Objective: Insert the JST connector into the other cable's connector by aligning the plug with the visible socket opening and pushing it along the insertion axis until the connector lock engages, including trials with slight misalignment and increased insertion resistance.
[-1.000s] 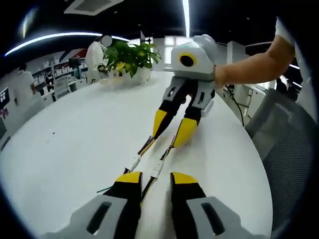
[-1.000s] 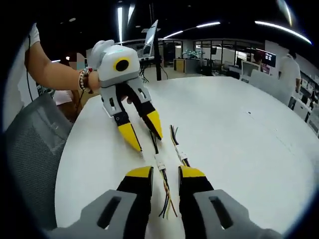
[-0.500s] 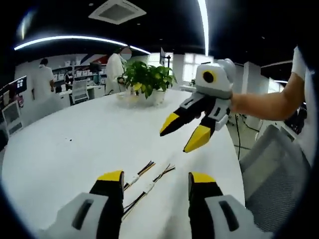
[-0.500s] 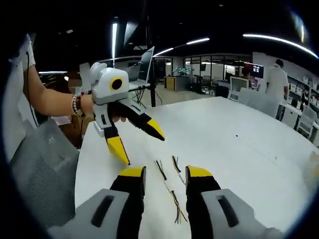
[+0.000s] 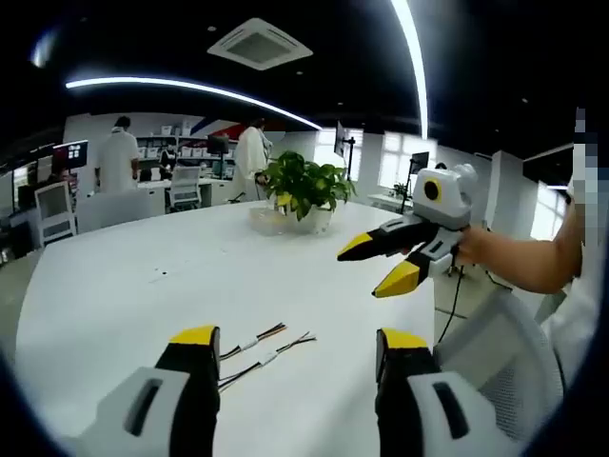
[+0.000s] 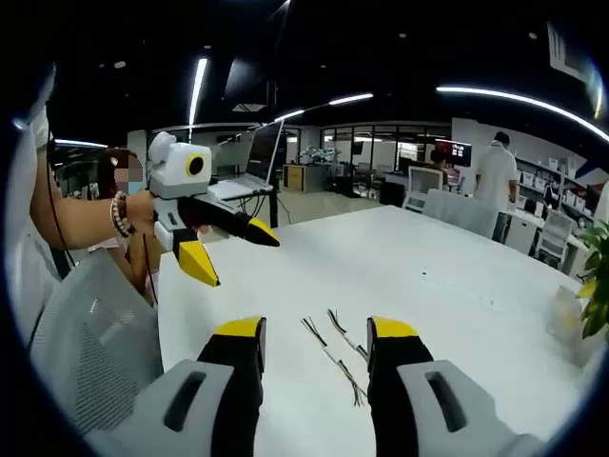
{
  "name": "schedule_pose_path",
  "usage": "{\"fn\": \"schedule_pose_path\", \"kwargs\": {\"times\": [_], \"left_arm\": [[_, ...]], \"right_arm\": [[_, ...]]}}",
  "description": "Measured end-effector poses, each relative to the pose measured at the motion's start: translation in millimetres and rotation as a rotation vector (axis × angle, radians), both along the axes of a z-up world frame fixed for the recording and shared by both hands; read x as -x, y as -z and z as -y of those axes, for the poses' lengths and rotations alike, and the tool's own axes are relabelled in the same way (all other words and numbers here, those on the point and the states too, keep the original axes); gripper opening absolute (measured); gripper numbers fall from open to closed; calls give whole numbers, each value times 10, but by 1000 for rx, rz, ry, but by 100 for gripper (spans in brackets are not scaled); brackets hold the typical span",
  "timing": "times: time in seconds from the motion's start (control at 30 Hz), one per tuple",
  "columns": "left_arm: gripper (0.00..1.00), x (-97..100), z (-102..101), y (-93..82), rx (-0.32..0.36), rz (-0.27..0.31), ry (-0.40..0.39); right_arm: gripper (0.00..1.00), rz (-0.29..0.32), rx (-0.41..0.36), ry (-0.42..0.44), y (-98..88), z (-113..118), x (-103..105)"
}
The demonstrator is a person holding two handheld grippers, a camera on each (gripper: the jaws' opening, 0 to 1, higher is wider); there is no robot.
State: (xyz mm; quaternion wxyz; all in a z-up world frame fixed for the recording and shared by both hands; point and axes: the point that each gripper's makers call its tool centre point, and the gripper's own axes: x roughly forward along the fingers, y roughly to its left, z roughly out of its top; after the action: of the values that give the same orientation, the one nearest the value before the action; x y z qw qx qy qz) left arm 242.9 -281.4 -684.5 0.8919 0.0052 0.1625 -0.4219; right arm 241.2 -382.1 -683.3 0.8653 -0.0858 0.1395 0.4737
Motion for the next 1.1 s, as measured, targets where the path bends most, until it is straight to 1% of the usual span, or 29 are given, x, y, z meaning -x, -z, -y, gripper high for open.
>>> {"fn": "schedule_pose_path", "kwargs": {"times": [0.07,0.17,0.23,0.3,0.33,0.37,0.43,0.53,0.63,0.73,0.8,0.97,1.07,1.1], "left_arm": [[65,99,-65,-12,1,3,-14],[65,222,-175,-4,-8,15,-40],[65,298,-270,-1,5,2,-71],[65,364,-354,-16,20,-4,-101],[65,404,-406,-31,29,3,-118],[65,449,-465,-36,37,5,-139],[65,536,-541,-16,40,-8,-159],[65,655,-662,13,36,-14,-197],[66,773,-773,46,46,-30,-238],[66,912,-862,92,48,-37,-267],[67,990,-906,138,41,-54,-280],[68,1136,-1039,268,37,-96,-325],[68,1160,-1080,343,46,-121,-341],[69,1170,-1082,379,50,-135,-337]], "right_arm": [[41,10,-17,13,-51,33,73],[41,20,-24,24,-75,71,150],[41,15,-39,38,-88,106,209],[40,3,-81,44,-131,118,271],[38,-8,-110,54,-167,131,302],[36,-3,-125,65,-197,150,314],[36,3,-194,101,-305,192,340],[37,-14,-224,110,-336,252,419],[37,-19,-215,131,-301,338,484],[38,-47,-187,160,-178,444,556],[39,-59,-175,169,-103,484,596],[42,-124,-71,178,215,558,748],[43,-144,-41,161,311,538,829],[43,-150,-19,151,347,534,856]]}}
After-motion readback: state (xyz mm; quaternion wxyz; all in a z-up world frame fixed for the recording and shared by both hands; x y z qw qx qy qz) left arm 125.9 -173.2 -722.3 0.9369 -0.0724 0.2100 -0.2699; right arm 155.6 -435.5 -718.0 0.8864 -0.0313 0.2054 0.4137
